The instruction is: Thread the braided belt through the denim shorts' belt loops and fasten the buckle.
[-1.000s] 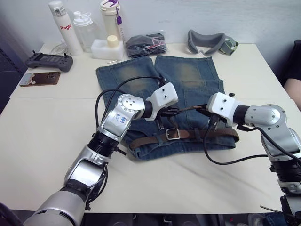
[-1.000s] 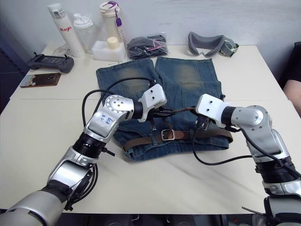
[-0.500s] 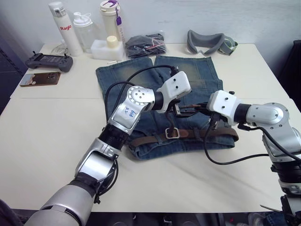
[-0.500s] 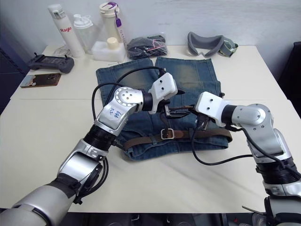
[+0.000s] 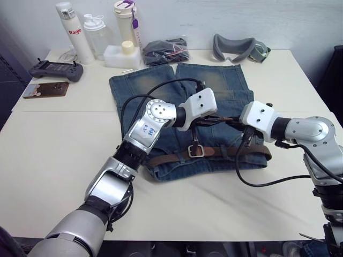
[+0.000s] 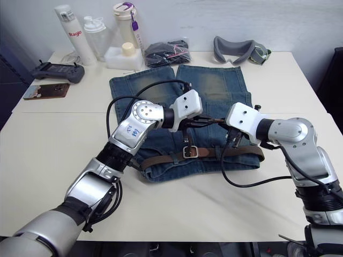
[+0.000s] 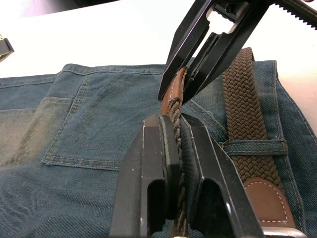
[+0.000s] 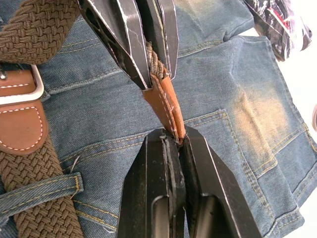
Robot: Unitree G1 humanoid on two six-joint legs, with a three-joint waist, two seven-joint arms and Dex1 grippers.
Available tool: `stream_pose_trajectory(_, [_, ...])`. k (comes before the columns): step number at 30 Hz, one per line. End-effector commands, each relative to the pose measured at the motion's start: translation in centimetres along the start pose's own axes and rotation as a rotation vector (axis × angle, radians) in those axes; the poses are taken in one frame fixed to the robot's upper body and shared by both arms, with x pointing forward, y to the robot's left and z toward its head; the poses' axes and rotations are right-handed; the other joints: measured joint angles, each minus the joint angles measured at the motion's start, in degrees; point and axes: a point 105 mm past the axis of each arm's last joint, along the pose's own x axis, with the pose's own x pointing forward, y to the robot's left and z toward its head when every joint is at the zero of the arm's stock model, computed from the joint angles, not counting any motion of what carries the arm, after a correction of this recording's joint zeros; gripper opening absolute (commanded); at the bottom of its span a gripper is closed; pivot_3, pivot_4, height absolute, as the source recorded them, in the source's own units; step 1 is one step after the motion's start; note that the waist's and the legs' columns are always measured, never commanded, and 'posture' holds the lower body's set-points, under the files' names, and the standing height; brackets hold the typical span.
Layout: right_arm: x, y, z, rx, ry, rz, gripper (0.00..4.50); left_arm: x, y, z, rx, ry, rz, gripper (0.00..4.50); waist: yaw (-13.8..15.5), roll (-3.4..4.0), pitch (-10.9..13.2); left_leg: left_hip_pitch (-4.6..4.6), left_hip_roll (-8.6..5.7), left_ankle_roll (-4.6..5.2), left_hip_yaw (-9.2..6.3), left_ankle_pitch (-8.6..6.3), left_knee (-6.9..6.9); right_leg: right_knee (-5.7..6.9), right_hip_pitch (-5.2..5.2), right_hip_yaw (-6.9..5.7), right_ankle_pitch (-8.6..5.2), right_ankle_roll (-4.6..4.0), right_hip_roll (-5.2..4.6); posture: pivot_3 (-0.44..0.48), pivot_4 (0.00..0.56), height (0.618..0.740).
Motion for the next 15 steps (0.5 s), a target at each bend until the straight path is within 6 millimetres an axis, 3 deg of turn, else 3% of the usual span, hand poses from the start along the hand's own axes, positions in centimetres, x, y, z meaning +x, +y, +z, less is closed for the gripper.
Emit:
stream_pose_trajectory(1, [-0.9, -0.6, 1.7, -0.011, -0.067, -0.04, 0.0, -0.1, 0.1, 0.6, 0.028, -0.015, -0.003, 0.04, 0.0, 0.0, 0.0, 0.0, 0.0, 0.0, 0.0, 0.0, 0.02, 0.03, -0.01, 0.01, 0.0, 0.0, 0.0, 0.0, 0.15, 0.681])
stream_pose_trajectory(2, [-0.9, -0.4, 1.8, 0.003, -0.078, -0.036, 0.0, -0.1, 0.1, 0.5, 0.026, -0.012, -0.004, 0.04, 0.0, 0.0, 0.0, 0.0, 0.0, 0.0, 0.01, 0.0, 0.04, 0.06, -0.02, 0.02, 0.0, -0.01, 0.0, 0.0, 0.15, 0.681])
stream_pose_trajectory(3, [-1.0, -0.1, 1.8, 0.021, -0.085, -0.025, 0.77, -0.2, 0.1, 0.4, 0.025, -0.009, -0.005, 0.0, 0.0, 0.0, 0.0, 0.0, 0.0, 0.0, 0.01, 0.01, 0.05, 0.1, -0.03, 0.02, -0.01, -0.01, 0.0, 0.0, 0.15, 0.681])
stream_pose_trajectory(5, [-1.1, 1.2, 1.3, 0.032, -0.068, 0.009, 1.43, -0.4, 0.3, 0.0, 0.028, 0.005, -0.001, 0.0, 0.0, 0.0, 0.0, 0.0, 0.0, -0.01, 0.03, 0.03, 0.07, 0.17, -0.07, 0.06, -0.01, -0.01, 0.0, 0.0, 0.15, 0.681])
stream_pose_trajectory(10, [0.1, 5.5, 2.0, 0.071, -0.081, 0.084, 4.1, -1.2, 0.8, -1.3, 0.036, 0.048, 0.005, 0.0, -0.2, -0.01, 0.0, -0.01, 0.0, -0.08, 0.07, 0.1, 0.07, 0.33, -0.17, 0.13, -0.02, -0.05, 0.01, 0.0, 0.15, 0.681])
stream_pose_trajectory(11, [0.4, 6.1, 1.5, 0.051, -0.055, 0.094, 4.42, -1.3, 1.0, -1.4, 0.036, 0.05, 0.008, 0.0, -0.1, -0.02, 0.0, -0.04, -0.01, -0.09, 0.13, 0.11, 0.08, 0.44, -0.26, 0.21, -0.02, -0.06, 0.01, 0.0, 0.15, 0.681])
stream_pose_trajectory(15, [1.4, 7.8, -0.8, -0.02, 0.02, 0.071, 4.48, -1.5, 1.3, -1.8, 0.061, 0.067, 0.012, 0.0, -0.1, -0.07, 0.0, -0.05, 0.0, -0.13, 0.12, 0.16, 0.29, 0.71, -0.33, 0.21, -0.06, -0.13, 0.01, 0.0, 0.15, 0.681])
